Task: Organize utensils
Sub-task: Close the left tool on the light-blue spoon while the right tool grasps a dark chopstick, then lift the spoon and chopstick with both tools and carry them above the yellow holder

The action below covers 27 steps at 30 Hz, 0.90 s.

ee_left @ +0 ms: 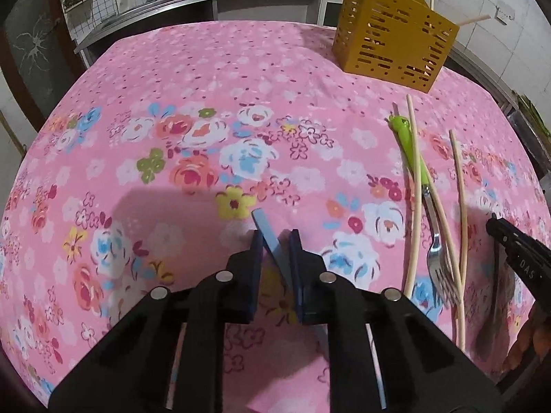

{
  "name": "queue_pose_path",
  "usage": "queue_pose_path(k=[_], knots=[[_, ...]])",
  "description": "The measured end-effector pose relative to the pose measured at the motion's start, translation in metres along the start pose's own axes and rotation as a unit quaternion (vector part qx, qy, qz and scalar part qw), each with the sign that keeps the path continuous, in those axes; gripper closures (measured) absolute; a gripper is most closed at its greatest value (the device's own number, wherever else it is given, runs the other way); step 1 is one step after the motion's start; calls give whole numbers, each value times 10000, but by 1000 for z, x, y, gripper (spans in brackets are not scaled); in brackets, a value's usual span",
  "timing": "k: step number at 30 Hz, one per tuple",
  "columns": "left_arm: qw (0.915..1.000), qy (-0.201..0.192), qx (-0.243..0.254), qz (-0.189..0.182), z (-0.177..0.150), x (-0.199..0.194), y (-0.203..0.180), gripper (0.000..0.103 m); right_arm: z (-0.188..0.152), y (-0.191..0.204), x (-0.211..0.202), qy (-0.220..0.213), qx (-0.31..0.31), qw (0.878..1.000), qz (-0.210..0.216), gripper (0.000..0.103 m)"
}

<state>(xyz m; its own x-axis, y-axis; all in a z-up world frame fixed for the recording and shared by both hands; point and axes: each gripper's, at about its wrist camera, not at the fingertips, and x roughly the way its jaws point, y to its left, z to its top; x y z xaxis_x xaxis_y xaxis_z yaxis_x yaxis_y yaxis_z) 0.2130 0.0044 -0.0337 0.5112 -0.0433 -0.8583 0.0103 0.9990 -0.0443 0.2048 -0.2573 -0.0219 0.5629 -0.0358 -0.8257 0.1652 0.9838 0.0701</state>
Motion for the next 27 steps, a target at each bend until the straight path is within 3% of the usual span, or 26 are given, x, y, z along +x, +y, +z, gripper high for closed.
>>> queue_pose_path(k=[3,12,27], knots=[[10000,1,-8,-59,6,3,-1,94,4,-4,2,39,90,9999,127,93],[9993,-64,-19,-369,19,2,0,97,15,-21,-1,-33,417,9976,560,94],[9893,-1233,49,-782,43,-57,-2,97,48,-37,-49,-1105,449,9886,916,94]])
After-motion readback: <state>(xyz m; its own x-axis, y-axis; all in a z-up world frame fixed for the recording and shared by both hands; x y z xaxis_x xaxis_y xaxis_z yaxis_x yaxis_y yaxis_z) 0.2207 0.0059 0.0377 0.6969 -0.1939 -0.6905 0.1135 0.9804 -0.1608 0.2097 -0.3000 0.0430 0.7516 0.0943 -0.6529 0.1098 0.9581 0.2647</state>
